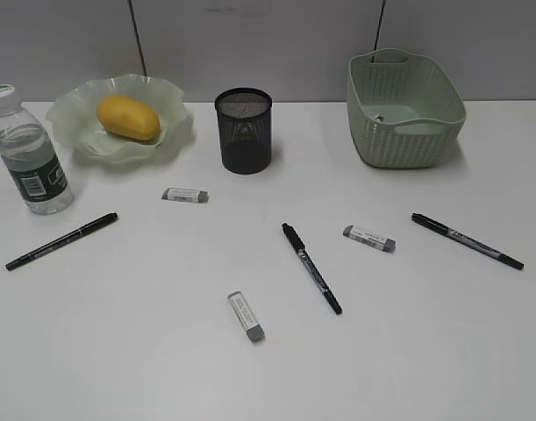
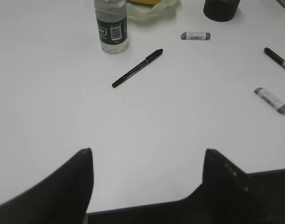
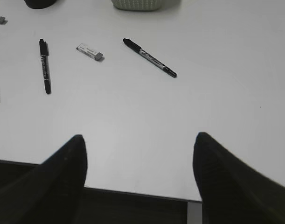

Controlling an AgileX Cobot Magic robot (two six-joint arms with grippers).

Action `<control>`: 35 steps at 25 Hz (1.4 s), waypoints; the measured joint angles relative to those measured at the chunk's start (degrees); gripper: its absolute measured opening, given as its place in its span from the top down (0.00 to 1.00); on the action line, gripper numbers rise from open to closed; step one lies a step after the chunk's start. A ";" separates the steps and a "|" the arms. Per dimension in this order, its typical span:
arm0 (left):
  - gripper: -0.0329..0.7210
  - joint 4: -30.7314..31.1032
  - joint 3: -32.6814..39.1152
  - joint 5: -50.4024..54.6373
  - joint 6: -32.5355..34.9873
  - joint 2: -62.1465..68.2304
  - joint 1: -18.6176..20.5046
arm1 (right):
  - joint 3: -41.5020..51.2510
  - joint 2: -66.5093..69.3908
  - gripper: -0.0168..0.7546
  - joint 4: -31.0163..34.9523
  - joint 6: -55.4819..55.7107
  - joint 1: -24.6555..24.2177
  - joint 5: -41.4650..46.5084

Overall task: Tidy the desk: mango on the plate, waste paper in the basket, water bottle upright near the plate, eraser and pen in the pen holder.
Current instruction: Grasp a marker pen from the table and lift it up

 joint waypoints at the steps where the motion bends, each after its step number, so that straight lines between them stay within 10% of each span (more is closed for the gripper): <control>1: 0.23 0.00 0.00 -0.13 0.00 0.00 0.00 | 0.00 0.40 0.25 0.00 0.00 0.00 -0.08; 35: 0.25 1.03 0.37 -2.27 0.00 -0.06 0.00 | -35.73 94.22 0.34 -0.27 -34.13 0.00 -14.66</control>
